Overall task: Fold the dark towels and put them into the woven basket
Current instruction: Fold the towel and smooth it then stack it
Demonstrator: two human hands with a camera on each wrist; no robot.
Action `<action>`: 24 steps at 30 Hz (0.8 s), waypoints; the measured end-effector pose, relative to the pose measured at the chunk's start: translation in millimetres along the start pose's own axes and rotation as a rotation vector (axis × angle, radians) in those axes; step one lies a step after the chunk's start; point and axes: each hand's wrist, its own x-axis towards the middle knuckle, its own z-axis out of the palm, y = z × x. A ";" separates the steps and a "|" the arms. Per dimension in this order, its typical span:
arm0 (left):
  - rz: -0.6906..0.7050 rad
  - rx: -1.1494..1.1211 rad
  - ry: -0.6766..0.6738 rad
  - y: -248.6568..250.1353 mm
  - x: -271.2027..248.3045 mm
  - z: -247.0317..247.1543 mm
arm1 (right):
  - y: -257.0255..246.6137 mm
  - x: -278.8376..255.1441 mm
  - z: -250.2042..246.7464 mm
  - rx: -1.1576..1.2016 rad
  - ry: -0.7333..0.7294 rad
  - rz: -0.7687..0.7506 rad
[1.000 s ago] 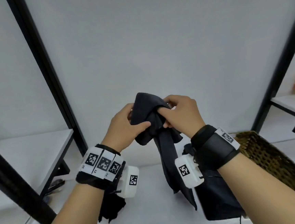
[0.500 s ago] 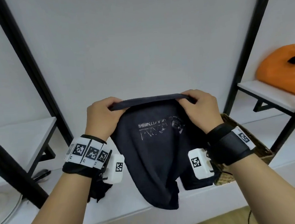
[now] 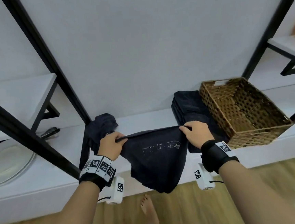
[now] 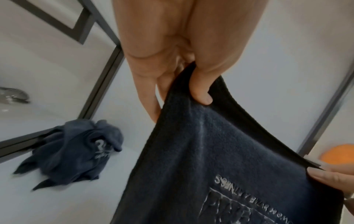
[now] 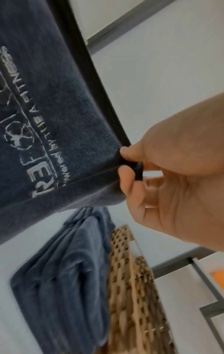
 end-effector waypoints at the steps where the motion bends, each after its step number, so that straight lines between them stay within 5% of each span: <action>1: -0.021 0.019 -0.019 -9.8 0.0 5.8 | 4.8 0.6 11.6 0.046 -0.033 0.033; 6: -0.097 0.098 -0.084 -41.1 8.1 22.6 | 16.4 9.1 54.7 0.281 -0.133 0.223; 13: -0.180 0.093 -0.055 -53.5 65.3 32.6 | 12.7 68.0 75.1 0.335 -0.093 0.211; 19: -0.250 0.066 0.013 -70.0 133.2 44.0 | 11.1 140.2 98.0 0.056 -0.080 0.111; 24: -0.519 -0.182 -0.054 -88.9 180.2 67.1 | 19.9 186.8 130.1 -0.187 -0.168 0.086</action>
